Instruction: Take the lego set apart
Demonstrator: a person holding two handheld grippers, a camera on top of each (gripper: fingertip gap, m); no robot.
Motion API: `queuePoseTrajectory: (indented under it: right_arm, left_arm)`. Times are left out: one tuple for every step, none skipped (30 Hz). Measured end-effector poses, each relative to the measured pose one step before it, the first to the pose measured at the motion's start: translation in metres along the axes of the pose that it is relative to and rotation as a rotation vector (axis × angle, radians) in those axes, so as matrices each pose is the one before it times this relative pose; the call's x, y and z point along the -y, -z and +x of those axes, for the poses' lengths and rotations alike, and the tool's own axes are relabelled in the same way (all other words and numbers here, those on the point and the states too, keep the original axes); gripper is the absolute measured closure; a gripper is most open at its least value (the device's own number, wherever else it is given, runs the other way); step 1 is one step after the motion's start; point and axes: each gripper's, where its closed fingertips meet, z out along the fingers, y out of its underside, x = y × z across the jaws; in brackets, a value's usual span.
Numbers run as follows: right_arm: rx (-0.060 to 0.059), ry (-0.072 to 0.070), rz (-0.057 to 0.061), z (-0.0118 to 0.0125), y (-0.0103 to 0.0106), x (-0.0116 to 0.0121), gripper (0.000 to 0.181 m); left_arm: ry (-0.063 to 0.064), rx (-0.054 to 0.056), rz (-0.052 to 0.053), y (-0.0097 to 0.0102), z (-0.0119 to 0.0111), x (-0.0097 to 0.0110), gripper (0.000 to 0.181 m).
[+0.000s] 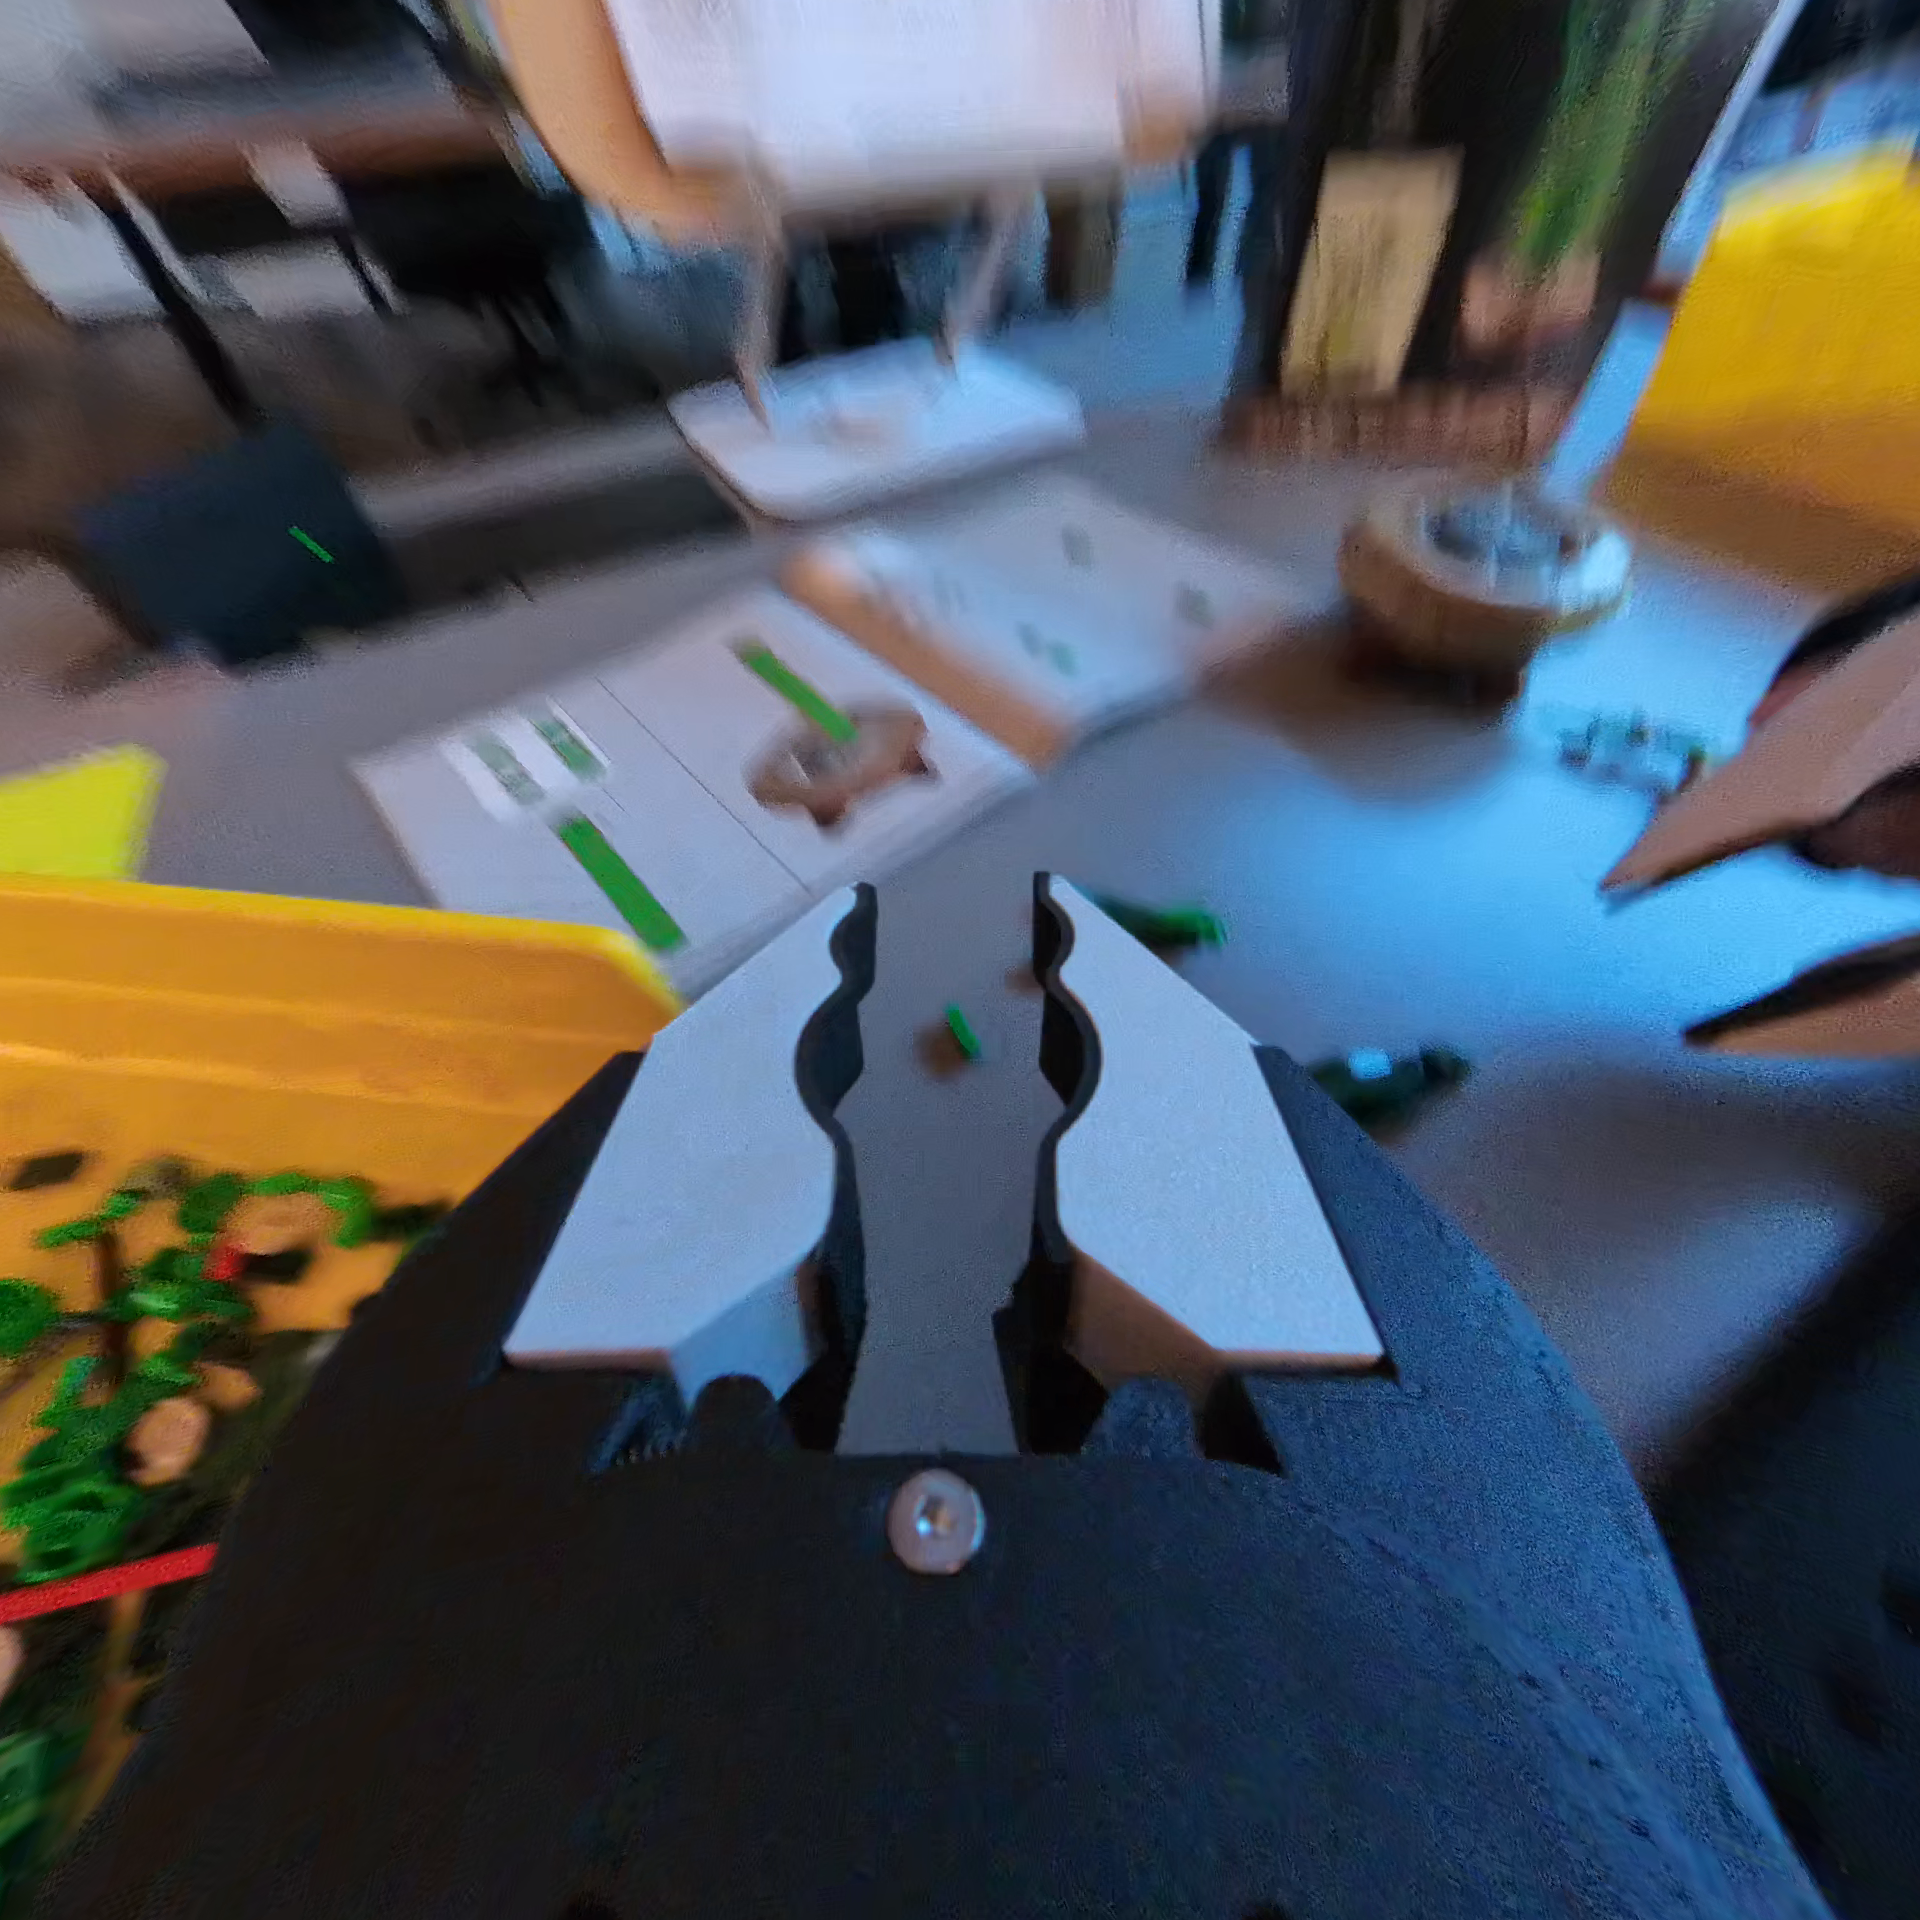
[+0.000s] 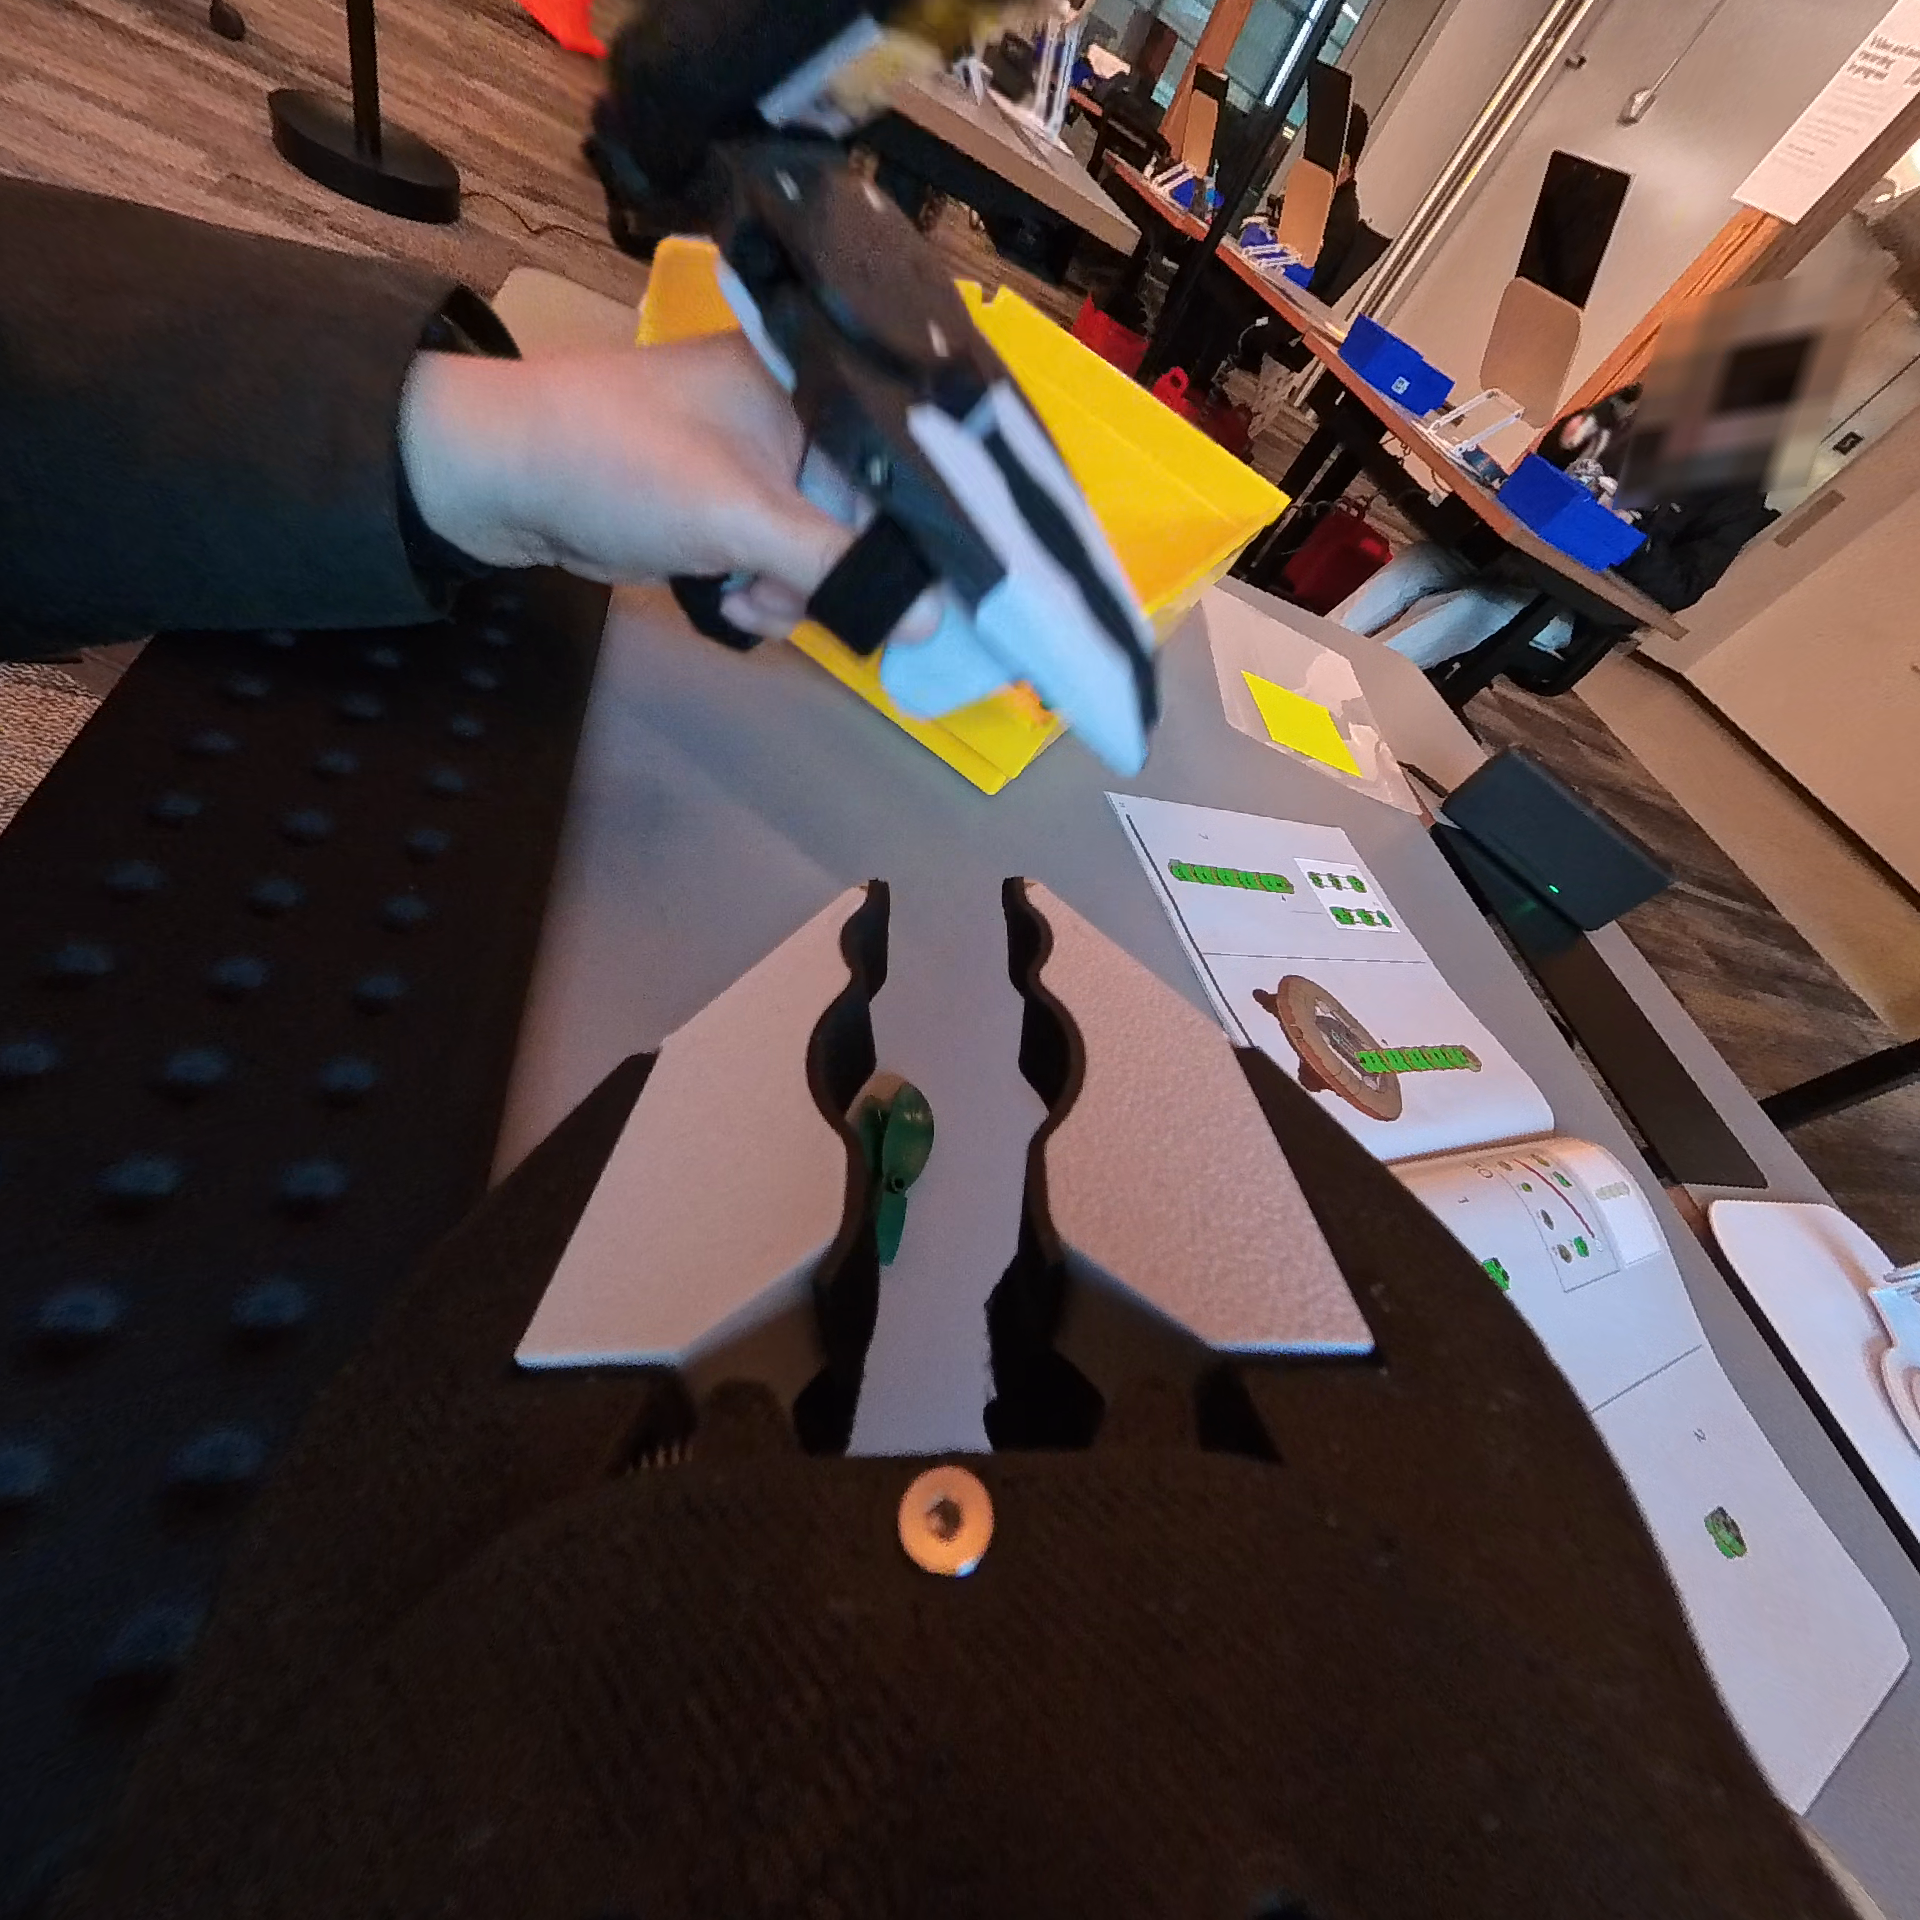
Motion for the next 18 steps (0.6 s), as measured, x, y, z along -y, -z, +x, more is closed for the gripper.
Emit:
queuePoseTrajectory:
  right_arm:
    - [0.0002,-0.0003,-0.0017,-0.00001,0.00005,-0.00035,0.16]
    - [0.0007,-0.0011,-0.0017,0.00005,-0.0001,-0.00028,0.16]
    - [0.0005,0.0004,-0.0006,-0.00006,-0.0001,0.00009,0.16]
    - [0.0003,0.0018,0.0004,-0.0001,-0.00009,0.00029,0.16]
    - [0.001,0.0017,-0.0018,-0.00027,-0.0001,0.00006,0.16]
    - [0.0001,0.003,-0.0026,-0.00025,-0.0002,-0.00003,0.159]
    - [-0.0005,0.0039,-0.0015,-0.00011,-0.00022,0.0,0.16]
    - [0.0016,0.0017,-0.0024,-0.00035,-0.00025,-0.00043,0.159]
    - [0.0019,-0.0002,-0.0036,-0.00026,-0.00036,-0.00054,0.16]
    - [0.0015,0.0007,-0.0033,-0.00031,-0.00029,-0.00045,0.159]
    - [0.0011,0.0014,-0.003,-0.00016,-0.00029,-0.00032,0.16]
    - [-0.0006,0.0022,-0.0013,-0.00007,-0.00001,0.00012,0.16]
    - [0.0005,0.0023,0.0,-0.00026,0.00003,0.00029,0.16]
    - [0.0006,0.0013,-0.0014,-0.0002,-0.00004,0.00007,0.16]
    - [-0.0014,0.0015,-0.004,0.00006,-0.00005,-0.00043,0.16]
    - [-0.0055,0.0028,-0.0053,0.00075,0.00003,-0.00086,0.16]
    - [-0.0105,0.0001,-0.0069,0.00178,0.00013,-0.00123,0.16]
    - [-0.0114,-0.0071,-0.0075,0.00259,0.00023,-0.00172,0.16]
  left_arm:
    - [-0.0042,-0.016,-0.1209,-0.00998,0.00744,-0.01952,0.159]
    - [0.027,0.0334,-0.1032,-0.00864,-0.00131,-0.01691,0.168]
    - [0.031,0.0092,-0.0707,-0.0078,0.00092,-0.01167,0.167]
    - [0.0147,-0.0343,-0.0378,-0.00558,0.00626,-0.00618,0.165]
    - [0.0171,-0.0042,-0.0183,-0.00371,0.00111,-0.00296,0.161]
    - [0.0056,0.008,-0.0109,-0.00275,-0.00101,-0.00143,0.159]
    - [-0.001,0.0156,-0.0127,-0.00292,-0.00211,-0.00128,0.158]
    - [-0.0041,0.0121,-0.0183,-0.00341,-0.00151,-0.0019,0.156]
    - [-0.0038,0.0073,-0.0242,-0.00372,-0.0008,-0.00249,0.155]
    - [-0.0024,0.0038,-0.0228,-0.00363,-0.00033,-0.00218,0.156]
    - [-0.0035,0.0083,-0.0091,-0.00245,-0.00097,-0.00003,0.158]
    - [-0.0102,0.0207,-0.0023,-0.00079,-0.00301,0.00083,0.162]
    - [-0.0108,0.0237,-0.009,-0.0013,-0.00406,-0.0005,0.165]
    - [-0.0104,0.017,-0.0028,-0.00055,-0.00342,0.00013,0.175]
    - [-0.0147,0.0087,-0.0047,-0.00015,-0.00225,-0.00041,0.178]
    - [-0.0105,-0.0036,-0.0028,0.00029,0.00011,-0.00046,0.179]
    - [-0.0098,-0.0143,-0.0021,0.00092,0.00249,-0.00056,0.179]
    - [-0.0173,-0.029,0.0068,0.00118,0.00573,0.00078,0.179]
